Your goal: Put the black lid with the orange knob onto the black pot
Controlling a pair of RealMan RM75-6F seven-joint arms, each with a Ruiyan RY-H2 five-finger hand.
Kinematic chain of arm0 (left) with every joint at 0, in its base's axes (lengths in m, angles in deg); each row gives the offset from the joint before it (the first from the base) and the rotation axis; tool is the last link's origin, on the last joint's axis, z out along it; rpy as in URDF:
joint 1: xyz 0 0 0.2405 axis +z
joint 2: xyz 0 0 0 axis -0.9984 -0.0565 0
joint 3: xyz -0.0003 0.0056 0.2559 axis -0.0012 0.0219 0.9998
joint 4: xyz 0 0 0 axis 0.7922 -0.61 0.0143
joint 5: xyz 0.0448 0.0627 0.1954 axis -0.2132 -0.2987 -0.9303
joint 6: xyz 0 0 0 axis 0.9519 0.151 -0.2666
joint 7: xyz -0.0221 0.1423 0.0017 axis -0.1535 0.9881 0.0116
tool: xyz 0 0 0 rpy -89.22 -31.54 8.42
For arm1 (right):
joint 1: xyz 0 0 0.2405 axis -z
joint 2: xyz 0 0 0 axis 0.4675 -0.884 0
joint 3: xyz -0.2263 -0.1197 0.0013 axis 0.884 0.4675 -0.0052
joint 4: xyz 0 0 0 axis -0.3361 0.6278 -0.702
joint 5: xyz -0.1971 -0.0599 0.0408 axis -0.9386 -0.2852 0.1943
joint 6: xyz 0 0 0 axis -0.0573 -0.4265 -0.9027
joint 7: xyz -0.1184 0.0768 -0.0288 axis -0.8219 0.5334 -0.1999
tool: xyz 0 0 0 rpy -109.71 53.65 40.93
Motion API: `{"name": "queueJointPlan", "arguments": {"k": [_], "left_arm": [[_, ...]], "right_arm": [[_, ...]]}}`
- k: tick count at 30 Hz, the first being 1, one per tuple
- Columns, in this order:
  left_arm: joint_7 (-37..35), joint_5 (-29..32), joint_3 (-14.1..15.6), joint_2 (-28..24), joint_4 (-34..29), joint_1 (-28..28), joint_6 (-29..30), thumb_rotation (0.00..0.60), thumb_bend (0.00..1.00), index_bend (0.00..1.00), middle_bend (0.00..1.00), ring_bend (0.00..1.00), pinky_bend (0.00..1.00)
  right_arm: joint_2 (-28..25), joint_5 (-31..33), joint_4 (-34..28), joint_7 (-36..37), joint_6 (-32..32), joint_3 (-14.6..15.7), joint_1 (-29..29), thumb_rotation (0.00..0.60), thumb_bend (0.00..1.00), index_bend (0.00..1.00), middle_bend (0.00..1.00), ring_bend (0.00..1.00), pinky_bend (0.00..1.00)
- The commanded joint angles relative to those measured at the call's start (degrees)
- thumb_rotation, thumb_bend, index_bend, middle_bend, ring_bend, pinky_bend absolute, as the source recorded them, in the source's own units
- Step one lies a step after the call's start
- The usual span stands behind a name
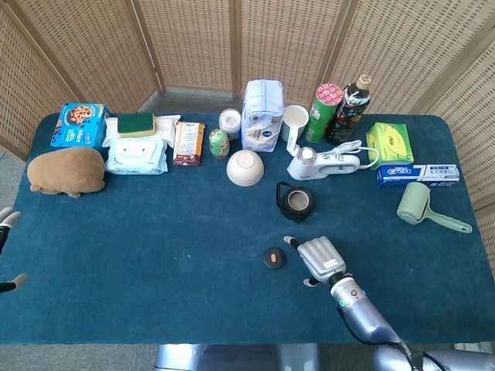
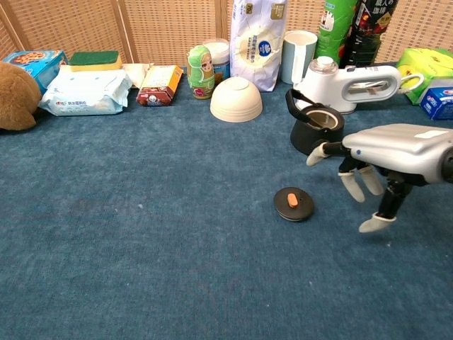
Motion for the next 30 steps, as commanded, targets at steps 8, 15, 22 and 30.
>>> {"name": "queueJointPlan", "arguments": {"k": [8,15,22,30], "left_arm": [[-0.38,-0.40,0.25,-0.38,-0.36,0.04,-0.22,0.600,0.16,0.00,0.00,0.00,0.11],[-0.87,-0.24,0.27,-0.69,-0.38,-0.04,-0.55,0.600,0.16,0.00,0.00,0.00,0.11],[-2.33,-0.34,0.21,-1.11,-0.25,0.19,-0.26,0.600,0.16,0.00,0.00,0.00,0.11],[-2.78,-0.73,0.37,-1.35,-0.39,0.14,-0.49,0.600,0.16,0.00,0.00,0.00,0.11]], "right_arm": [[5.62,5.29,1.66,-4.94,3.92,1.05,-3.37,0.600,0.04,0.17,0.59,0.65,0.70],[9.09,8.70,3.12,-9.10,7.08,1.28,-5.69,0.600,0.04,0.20,0.59,0.65,0.70],[10.27,9.34,3.90,-10.01,9.21,1.66,-6.57,0.600,0.04,0.25,0.60,0.65,0.70],[10.93,9.26,4.59,-9.24,10.01,1.98,-7.21,0.600,0.06,0.29,0.61,0.65,0.71]]}}
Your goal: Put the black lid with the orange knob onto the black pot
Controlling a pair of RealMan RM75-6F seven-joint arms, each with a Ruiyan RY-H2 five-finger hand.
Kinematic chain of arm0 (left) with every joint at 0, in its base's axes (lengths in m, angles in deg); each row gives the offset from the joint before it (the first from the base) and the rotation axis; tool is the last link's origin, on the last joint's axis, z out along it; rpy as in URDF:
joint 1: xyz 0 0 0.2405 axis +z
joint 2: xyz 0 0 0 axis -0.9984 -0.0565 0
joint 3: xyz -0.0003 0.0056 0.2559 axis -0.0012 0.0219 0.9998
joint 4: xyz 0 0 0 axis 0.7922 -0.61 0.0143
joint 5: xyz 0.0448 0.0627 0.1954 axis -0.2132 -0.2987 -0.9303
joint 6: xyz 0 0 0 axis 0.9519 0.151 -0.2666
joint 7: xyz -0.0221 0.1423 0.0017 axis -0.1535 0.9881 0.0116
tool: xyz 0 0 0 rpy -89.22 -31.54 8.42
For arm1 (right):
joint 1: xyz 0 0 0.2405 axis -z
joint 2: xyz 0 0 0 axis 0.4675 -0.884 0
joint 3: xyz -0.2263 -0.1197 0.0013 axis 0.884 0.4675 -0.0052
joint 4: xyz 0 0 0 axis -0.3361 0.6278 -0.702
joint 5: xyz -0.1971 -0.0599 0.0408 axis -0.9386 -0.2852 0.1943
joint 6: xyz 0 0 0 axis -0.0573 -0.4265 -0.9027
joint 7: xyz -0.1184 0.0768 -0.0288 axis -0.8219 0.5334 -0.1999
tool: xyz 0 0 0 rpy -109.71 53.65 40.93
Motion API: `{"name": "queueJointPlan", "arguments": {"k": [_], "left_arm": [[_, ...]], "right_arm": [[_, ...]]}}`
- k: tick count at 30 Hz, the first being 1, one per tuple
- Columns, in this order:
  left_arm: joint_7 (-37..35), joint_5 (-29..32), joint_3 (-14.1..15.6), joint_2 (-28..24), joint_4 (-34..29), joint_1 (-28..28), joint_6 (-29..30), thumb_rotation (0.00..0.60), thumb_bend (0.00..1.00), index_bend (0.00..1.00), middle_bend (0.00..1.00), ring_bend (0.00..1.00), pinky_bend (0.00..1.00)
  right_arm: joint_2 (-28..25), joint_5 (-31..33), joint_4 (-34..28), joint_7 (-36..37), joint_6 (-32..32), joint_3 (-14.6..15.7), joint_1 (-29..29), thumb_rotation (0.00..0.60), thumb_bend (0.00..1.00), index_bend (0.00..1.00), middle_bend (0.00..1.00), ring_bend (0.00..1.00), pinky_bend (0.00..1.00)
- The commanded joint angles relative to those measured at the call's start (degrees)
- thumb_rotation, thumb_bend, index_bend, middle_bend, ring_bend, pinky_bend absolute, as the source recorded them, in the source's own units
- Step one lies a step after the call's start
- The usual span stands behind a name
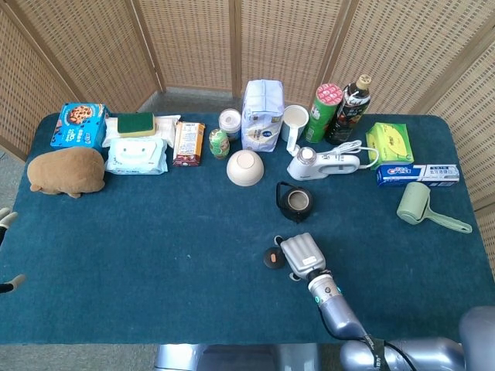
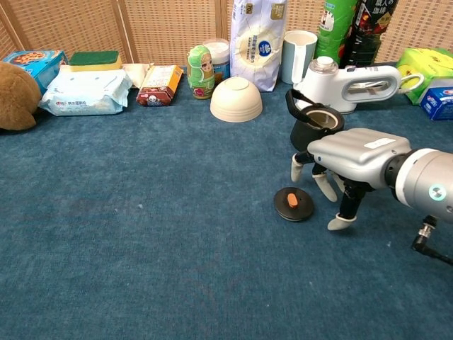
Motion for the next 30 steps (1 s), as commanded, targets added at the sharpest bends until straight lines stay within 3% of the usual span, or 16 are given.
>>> {"name": "queueJointPlan", "arguments": {"k": [1,13,30], "left_arm": [[-0.04,0.00,0.02,-0.05,-0.05,-0.02,-0.06,0.600,0.16,0.00,0.00,0.00,0.11],[-0.67,0.15,0.03,-0.30,-0.20,0.00,-0.23,0.600,0.16,0.00,0.00,0.00,0.11],[-1.50,0.17,0.08,-0.72,-0.25,0.01,-0.45,0.600,0.16,0.00,0.00,0.00,0.11]], "right_arm": [[0.30,0.15,0.16,0.13,0.06,0.14,-0.21,0.600,0.06,0.29,0.61,0.65,0.71],[2.93,1.75,1.92,0.21,0.98,-0.44,-1.39,0.600,0.08,0.30,0.61,0.65,0.71],[5.85,3.25,4.53,0.91,1.75,-1.44,-2.26,0.600,0.18,0.40,0.61,0.66,0.71]]}}
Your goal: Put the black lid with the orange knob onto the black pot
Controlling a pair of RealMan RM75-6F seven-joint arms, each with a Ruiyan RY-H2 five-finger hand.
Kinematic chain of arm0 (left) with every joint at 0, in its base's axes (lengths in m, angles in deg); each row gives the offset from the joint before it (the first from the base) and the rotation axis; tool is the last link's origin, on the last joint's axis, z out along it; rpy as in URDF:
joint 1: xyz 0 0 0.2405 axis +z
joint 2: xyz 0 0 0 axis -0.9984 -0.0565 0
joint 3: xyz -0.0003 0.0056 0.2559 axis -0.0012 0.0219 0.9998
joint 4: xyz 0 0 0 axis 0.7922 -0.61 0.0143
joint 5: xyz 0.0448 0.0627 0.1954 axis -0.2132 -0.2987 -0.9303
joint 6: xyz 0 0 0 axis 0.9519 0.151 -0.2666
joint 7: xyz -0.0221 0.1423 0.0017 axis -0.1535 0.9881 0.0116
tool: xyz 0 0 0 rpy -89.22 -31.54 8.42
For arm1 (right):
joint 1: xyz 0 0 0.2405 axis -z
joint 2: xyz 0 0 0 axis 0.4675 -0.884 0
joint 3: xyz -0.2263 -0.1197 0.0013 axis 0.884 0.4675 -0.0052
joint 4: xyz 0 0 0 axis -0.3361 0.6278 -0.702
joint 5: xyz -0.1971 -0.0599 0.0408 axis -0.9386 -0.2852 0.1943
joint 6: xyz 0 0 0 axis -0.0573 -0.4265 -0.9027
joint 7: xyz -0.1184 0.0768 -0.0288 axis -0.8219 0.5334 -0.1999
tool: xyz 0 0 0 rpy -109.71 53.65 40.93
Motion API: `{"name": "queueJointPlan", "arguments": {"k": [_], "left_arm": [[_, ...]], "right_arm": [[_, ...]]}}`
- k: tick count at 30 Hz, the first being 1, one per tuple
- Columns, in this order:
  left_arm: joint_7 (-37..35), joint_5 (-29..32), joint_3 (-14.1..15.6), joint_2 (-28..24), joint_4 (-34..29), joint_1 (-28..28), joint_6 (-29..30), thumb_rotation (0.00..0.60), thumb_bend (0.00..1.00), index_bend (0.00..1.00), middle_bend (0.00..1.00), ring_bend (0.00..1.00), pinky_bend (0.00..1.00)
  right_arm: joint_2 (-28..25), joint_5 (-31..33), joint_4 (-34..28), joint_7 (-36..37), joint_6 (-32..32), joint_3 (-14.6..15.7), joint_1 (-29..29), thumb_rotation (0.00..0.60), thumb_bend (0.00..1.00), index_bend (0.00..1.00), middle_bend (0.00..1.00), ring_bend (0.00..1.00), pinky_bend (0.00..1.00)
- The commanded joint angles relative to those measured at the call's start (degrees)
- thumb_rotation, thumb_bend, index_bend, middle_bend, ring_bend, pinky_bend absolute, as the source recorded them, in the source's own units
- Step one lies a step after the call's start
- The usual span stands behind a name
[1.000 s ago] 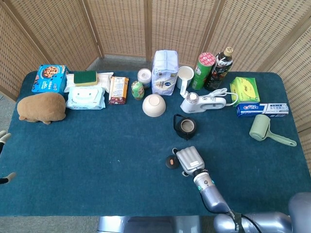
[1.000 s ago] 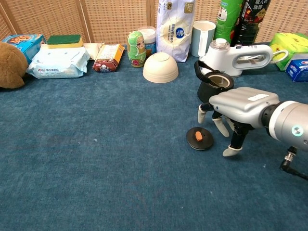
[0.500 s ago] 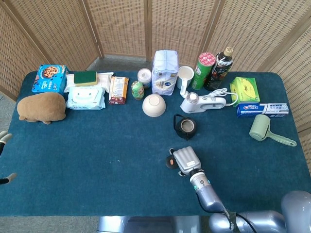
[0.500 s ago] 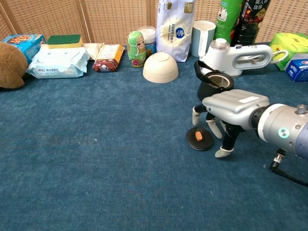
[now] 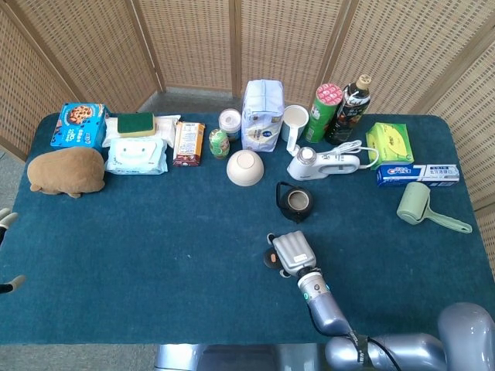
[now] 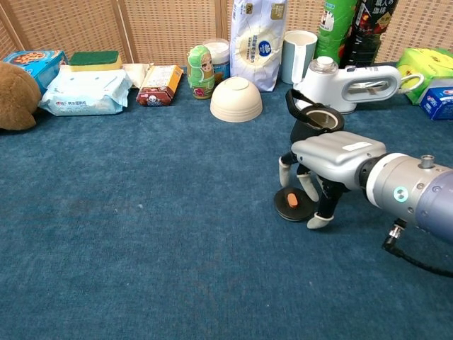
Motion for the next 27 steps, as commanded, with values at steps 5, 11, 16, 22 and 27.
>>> {"name": "queueJointPlan", "arguments": {"k": [5,11,16,22,27], "left_arm": [[-0.28,-0.05,0.03,-0.15,-0.02,0.10,0.11,0.600,0.16,0.00,0.00,0.00,0.11],[-0.42,0.04,0.06,-0.22,0.03,0.06,-0.10,0.600,0.16,0.00,0.00,0.00,0.11],[-0.30,0.26,0.04,-0.21,0.00,-0.09,-0.43,0.600,0.16,0.00,0.00,0.00,0.11],[0.02,0.09,0.20,-0.22,-0.30,-0.10,-0.58,0.600,0.16,0.00,0.00,0.00,0.11],[-0.08,-0.03,0.32,-0.40,-0.44,0.01,-0.51,0.600,0.16,0.00,0.00,0.00,0.11]], "right_arm": [[0.55,0.96,0.27,-0.05,-0.02,-0.50,-0.53,0.600,0.21,0.42,0.62,0.66,0.71],[-0.14,0.08,-1.44,-0.11,0.94,-0.51,-0.68,0.600,0.21,0.42,0.62,0.66,0.71],[-2.54,-2.00,-6.34,-1.23,3.11,-0.13,-0.57,0.600,0.21,0.43,0.62,0.66,0.71],[-5.87,-3.01,-12.48,-2.86,5.58,-0.77,-0.70,0.600,0.21,0.43,0.62,0.66,0.71],[-8.98,-1.13,-15.79,-4.07,6.94,-3.45,-1.59,0.600,0.21,0.43,0.62,0.66,0.71]]}}
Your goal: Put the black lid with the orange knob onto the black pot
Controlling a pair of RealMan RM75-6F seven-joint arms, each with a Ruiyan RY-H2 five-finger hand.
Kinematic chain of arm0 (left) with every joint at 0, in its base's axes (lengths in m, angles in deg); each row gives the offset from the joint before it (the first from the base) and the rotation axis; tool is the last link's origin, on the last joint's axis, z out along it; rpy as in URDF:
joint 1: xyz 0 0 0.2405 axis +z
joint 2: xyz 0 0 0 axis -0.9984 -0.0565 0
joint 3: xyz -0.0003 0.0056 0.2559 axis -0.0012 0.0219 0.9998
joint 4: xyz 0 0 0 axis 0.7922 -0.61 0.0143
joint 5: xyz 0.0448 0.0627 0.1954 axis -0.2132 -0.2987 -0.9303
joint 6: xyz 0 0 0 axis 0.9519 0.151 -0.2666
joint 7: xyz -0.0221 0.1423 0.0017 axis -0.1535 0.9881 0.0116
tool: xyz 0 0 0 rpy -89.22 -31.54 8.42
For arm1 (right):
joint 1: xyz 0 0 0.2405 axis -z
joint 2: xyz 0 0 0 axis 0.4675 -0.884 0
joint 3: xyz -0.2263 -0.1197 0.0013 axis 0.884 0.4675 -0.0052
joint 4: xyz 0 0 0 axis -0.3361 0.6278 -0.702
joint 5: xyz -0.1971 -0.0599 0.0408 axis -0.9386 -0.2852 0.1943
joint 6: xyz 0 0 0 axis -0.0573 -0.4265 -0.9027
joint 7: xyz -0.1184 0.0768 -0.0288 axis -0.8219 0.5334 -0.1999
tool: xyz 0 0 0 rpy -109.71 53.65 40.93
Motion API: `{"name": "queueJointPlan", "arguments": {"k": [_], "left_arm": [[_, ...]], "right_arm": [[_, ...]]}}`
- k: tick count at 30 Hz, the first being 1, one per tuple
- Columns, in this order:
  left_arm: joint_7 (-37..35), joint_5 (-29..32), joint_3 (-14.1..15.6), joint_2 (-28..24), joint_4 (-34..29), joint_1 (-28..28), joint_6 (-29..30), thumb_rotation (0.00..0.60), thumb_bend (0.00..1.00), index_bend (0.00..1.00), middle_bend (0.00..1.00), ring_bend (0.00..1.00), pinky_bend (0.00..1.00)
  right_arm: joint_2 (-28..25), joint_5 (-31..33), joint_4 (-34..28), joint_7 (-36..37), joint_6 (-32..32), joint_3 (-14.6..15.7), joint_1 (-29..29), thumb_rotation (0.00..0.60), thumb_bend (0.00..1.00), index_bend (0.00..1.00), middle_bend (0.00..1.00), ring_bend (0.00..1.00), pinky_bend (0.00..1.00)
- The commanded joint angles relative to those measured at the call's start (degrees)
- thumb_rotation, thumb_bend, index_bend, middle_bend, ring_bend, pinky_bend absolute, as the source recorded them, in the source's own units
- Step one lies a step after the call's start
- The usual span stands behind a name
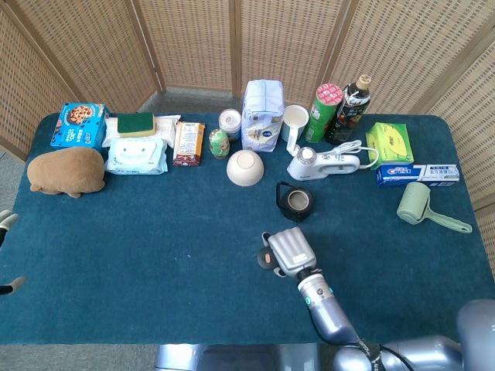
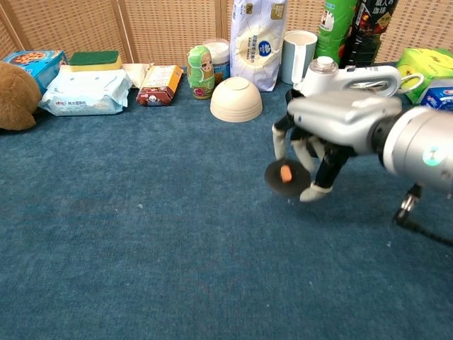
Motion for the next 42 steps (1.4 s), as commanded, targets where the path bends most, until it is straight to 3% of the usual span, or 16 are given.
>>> {"name": "queueJointPlan", "arguments": {"k": [1,8,16,29,42], "left_arm": [[-0.17,-0.01,0.03,-0.09,-0.01,0.03,0.00,0.600,0.16,0.00,0.00,0.00,0.11],[-0.46,0.61,-0.09,-0.26,0.07,-0.17,-0.53,0.600,0.16,0.00,0.00,0.00,0.11],[1.55,1.15,0.01,0.05,-0.97,-0.40,-1.03,0.600,0.16,0.00,0.00,0.00,0.11],[4.04,2.55,-0.11,0.38,-1.96,-0.71,-1.54,0.600,0.16,0.00,0.00,0.00,0.11],[4.32,3.39,-0.36,0.46,-1.99,-0.60,-1.26,0.600,0.16,0.00,0.00,0.00,0.11]], "right_arm": [[-2.54,2.26,-2.17,-1.31,0.90,-2.29,-0.94,0.600,0.21,0.43,0.62,0.66,0.71],[-8.45,11.21,-1.60,-3.49,0.74,-8.67,-4.04,0.600,0.21,0.43,0.62,0.66,0.71],[-12.32,23.20,5.40,-3.05,-3.60,-13.19,-7.85,0.600,0.21,0.43,0.62,0.66,0.71],[-10.03,33.18,17.68,-1.17,-11.62,-13.32,-13.73,0.600,0.21,0.44,0.62,0.66,0.71],[-6.25,34.56,23.52,1.19,-14.33,-10.41,-16.31,0.600,0.21,0.44,0.62,0.66,0.71]]}}
